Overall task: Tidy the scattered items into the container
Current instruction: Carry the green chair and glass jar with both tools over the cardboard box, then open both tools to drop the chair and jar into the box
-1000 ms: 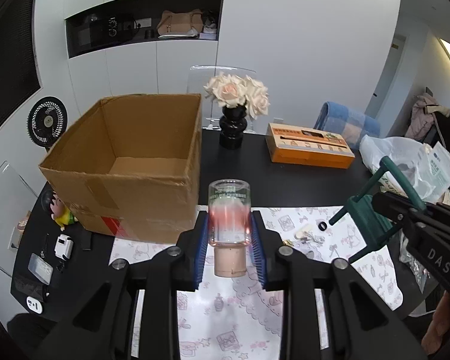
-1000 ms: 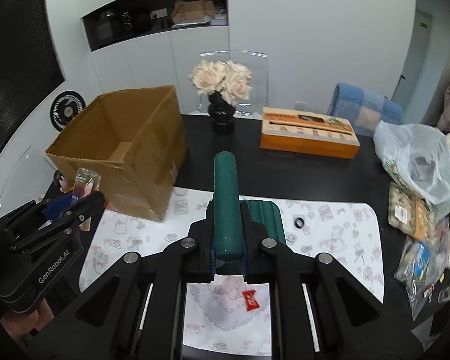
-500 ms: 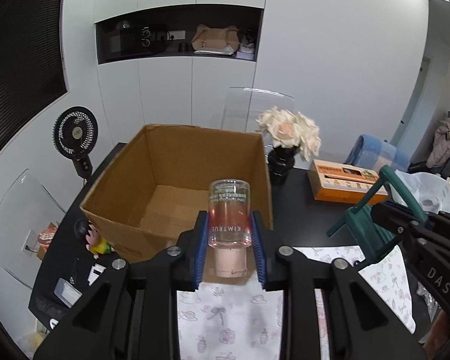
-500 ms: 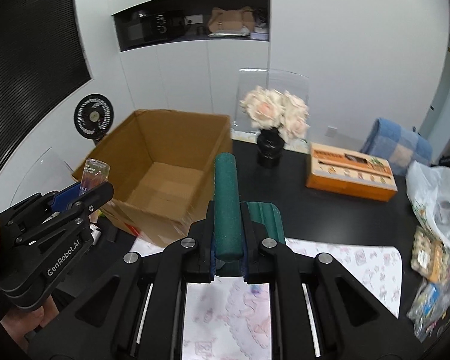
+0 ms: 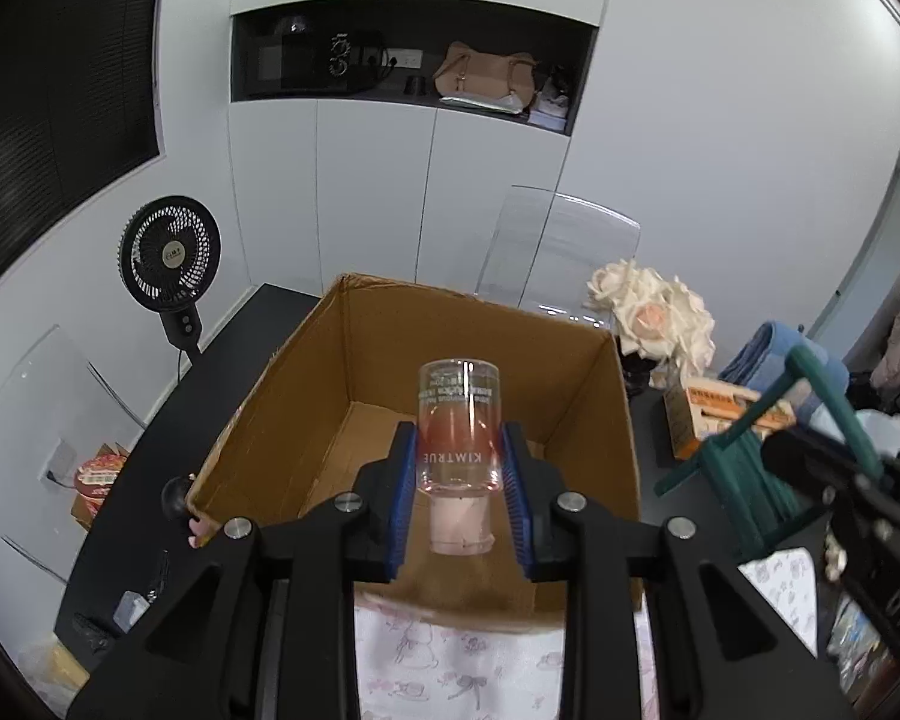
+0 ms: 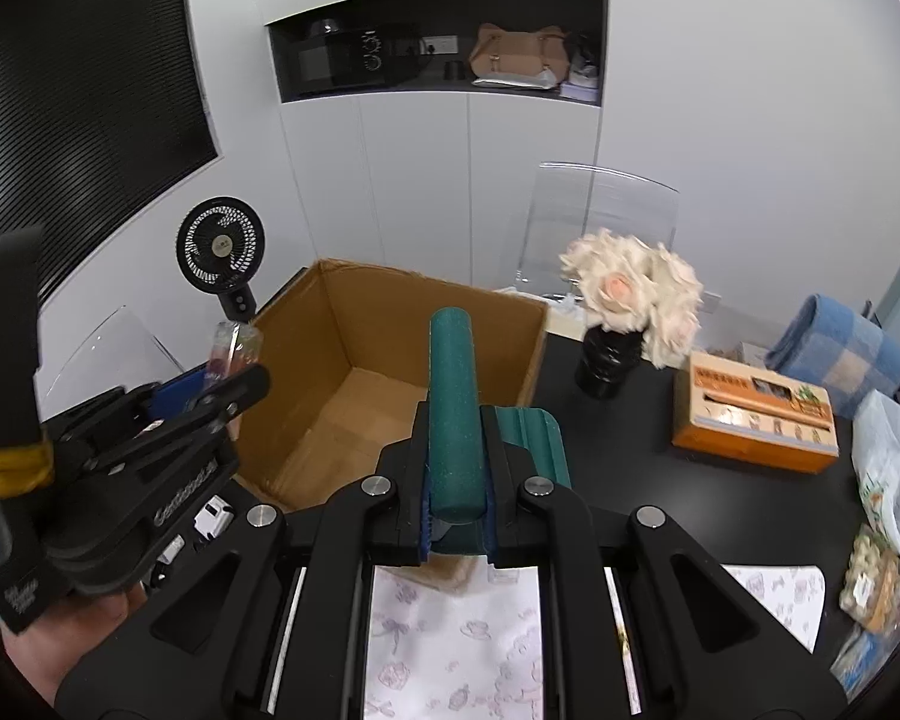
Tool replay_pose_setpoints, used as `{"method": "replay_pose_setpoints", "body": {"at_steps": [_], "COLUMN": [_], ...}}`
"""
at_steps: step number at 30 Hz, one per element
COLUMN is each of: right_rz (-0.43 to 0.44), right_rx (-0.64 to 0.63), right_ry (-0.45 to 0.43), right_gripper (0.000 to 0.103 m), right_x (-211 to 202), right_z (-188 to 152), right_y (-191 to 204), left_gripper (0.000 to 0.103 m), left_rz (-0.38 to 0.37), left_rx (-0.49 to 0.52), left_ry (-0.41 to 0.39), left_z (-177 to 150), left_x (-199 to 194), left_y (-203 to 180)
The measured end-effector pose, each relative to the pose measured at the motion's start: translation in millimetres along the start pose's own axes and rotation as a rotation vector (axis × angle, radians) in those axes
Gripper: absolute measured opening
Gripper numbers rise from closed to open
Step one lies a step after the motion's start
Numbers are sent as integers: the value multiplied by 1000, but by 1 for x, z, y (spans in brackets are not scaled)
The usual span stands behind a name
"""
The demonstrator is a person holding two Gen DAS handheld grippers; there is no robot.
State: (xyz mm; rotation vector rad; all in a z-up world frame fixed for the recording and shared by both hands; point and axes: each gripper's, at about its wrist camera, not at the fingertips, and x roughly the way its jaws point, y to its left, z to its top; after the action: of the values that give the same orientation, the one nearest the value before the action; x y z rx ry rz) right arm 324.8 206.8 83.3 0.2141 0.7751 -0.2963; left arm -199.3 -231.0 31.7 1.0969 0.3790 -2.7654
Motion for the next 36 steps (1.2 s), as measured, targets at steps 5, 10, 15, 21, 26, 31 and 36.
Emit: {"method": "replay_pose_setpoints", "body": {"at_steps": [5, 10, 15, 21, 26, 31, 36], "right_rz": [18, 38, 57, 40, 31, 29, 30], "right_rx": [-26, -39, -49, -31, -19, -15, -32], "right_ry": [8, 28, 52, 79, 112, 128, 139], "right_gripper": [12, 12, 12, 12, 12, 12, 13], "right_x": [27, 60, 91, 117, 130, 135, 135], "right_z": [21, 36, 44, 42, 38, 34, 32], "right_y": [15, 30, 42, 45, 39, 31, 32], "left_gripper": [27, 27, 27, 27, 27, 27, 27], "left_rz": [-1, 7, -2, -10, -17, -11, -28], "left_rx": [-52, -49, -21, -22, -32, -35, -31], "left_ry": [26, 58, 74, 98, 145, 160, 167], "left_z": [20, 25, 23, 20, 17, 16, 16], "left_x": [20, 45, 57, 68, 86, 93, 94], "left_y": [21, 37, 44, 45, 47, 47, 47]}}
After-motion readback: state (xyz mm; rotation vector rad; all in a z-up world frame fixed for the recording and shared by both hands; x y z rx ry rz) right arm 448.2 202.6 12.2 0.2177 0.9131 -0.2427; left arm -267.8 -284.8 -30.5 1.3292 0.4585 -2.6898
